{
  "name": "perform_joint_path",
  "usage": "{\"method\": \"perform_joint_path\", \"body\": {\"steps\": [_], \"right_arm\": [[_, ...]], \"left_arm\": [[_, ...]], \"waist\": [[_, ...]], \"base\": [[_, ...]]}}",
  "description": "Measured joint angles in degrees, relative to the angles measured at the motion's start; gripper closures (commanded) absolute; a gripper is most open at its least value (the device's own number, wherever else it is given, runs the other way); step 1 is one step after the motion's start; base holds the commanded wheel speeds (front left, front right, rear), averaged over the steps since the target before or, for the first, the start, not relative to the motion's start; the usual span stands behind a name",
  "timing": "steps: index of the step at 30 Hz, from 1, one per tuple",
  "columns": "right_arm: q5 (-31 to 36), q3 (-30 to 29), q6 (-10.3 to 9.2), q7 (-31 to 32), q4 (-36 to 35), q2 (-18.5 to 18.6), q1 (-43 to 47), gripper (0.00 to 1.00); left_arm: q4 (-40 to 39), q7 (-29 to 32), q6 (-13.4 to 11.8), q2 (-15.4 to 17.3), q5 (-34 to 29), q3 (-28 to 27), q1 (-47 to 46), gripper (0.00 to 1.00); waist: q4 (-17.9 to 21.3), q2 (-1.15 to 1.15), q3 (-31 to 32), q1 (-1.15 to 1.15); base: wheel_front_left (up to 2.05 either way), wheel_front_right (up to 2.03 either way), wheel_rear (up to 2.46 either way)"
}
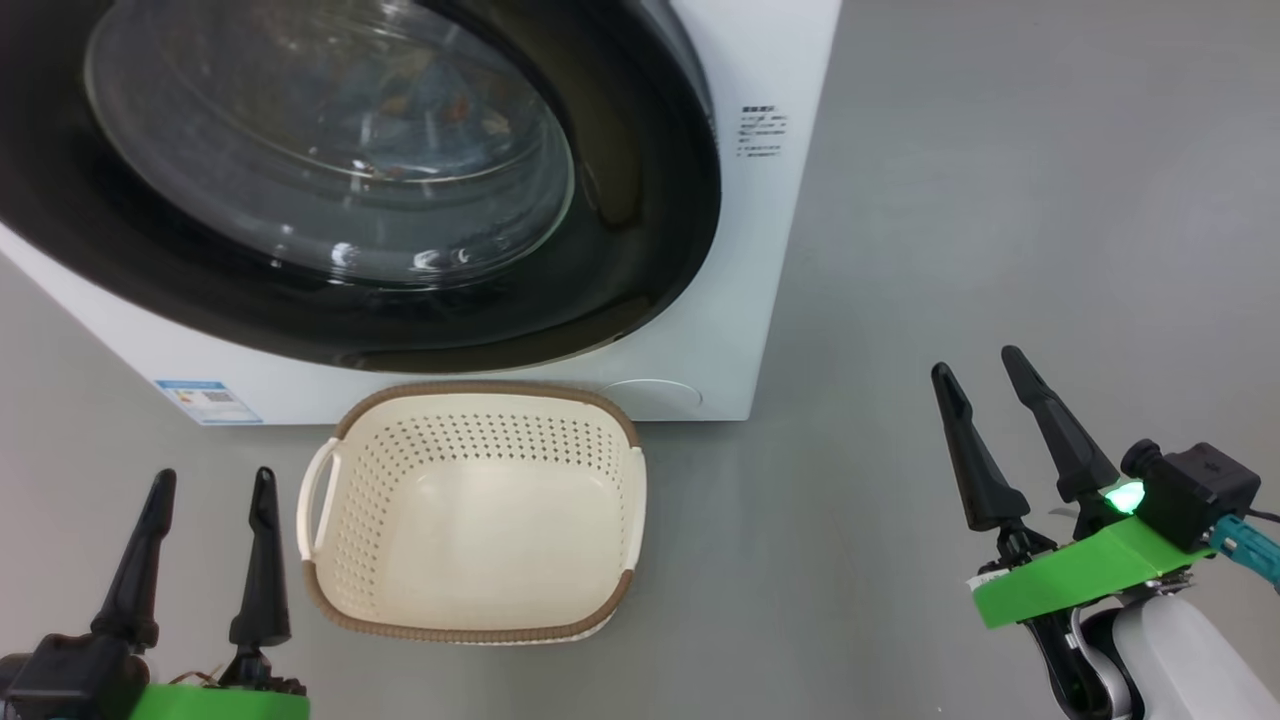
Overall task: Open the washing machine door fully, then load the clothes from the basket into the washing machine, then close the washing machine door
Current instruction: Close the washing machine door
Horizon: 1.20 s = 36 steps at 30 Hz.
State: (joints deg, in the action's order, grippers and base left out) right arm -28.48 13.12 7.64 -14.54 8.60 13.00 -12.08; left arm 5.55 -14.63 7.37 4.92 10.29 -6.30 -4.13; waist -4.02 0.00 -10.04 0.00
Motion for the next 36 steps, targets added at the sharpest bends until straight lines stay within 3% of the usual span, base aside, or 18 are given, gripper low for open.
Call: {"method": "perform_joint_path", "body": {"steps": [13, 36], "right_arm": [[0.5, -2.6, 0.00, 0.0, -3.0, -0.4, 4.9, 0.00], [1.3, -5.8, 0.00, 0.0, -6.1, -2.1, 10.4, 0.00]], "left_arm": [[0.0, 0.0, 0.0, 1.4, 0.1, 0.3, 0.9, 0.00], [0.5, 0.0, 0.0, 2.5, 0.2, 0.6, 1.1, 0.00]], "waist": [[3.5, 0.00, 0.5, 0.00], [5.3, 0.00, 1.2, 0.00]], "base": [[0.00, 0.00, 0.00], [0.00, 0.00, 0.00]]}}
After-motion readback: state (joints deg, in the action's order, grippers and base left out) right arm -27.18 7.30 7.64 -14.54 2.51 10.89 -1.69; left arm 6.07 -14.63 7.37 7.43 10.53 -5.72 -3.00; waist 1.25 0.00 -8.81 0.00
